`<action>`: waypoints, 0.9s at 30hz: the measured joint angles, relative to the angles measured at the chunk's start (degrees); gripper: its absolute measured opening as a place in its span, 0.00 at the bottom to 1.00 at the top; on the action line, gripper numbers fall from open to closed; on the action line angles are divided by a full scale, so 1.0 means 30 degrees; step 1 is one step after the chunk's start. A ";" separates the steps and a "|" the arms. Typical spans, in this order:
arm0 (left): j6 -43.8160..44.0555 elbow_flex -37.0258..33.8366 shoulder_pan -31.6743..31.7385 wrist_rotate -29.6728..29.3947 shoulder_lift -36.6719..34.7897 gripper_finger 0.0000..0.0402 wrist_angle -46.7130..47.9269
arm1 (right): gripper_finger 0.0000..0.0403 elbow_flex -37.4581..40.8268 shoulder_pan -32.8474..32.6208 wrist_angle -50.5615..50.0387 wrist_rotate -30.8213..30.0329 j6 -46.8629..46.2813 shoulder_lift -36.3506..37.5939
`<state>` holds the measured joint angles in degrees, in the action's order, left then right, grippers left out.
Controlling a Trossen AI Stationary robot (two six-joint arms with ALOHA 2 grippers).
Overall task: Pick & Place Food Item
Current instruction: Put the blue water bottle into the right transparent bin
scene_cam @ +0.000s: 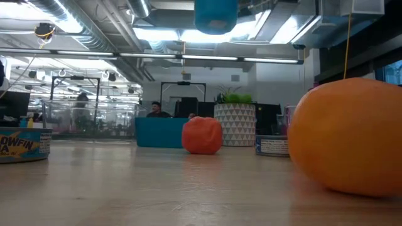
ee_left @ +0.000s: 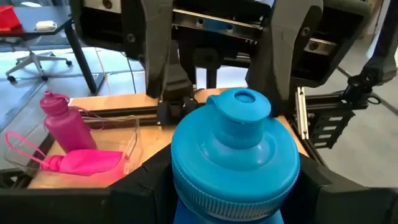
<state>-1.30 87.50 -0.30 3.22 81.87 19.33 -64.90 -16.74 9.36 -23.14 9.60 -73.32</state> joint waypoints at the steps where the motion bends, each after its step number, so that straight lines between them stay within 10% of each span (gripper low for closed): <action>1: -0.0058 0.0000 -0.0015 -0.0007 0.0000 0.48 -0.0008 | 0.55 0.0000 0.0081 0.0008 0.0127 -0.0046 -0.0019; 27: -0.0660 0.0007 -0.0015 0.0197 0.1107 0.48 -0.0775 | 0.54 0.0000 0.0818 0.0281 0.2080 -0.1024 -0.0049</action>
<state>-3.28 87.53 -0.34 3.81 85.19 17.01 -64.90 -14.28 10.21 -16.90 6.53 -73.47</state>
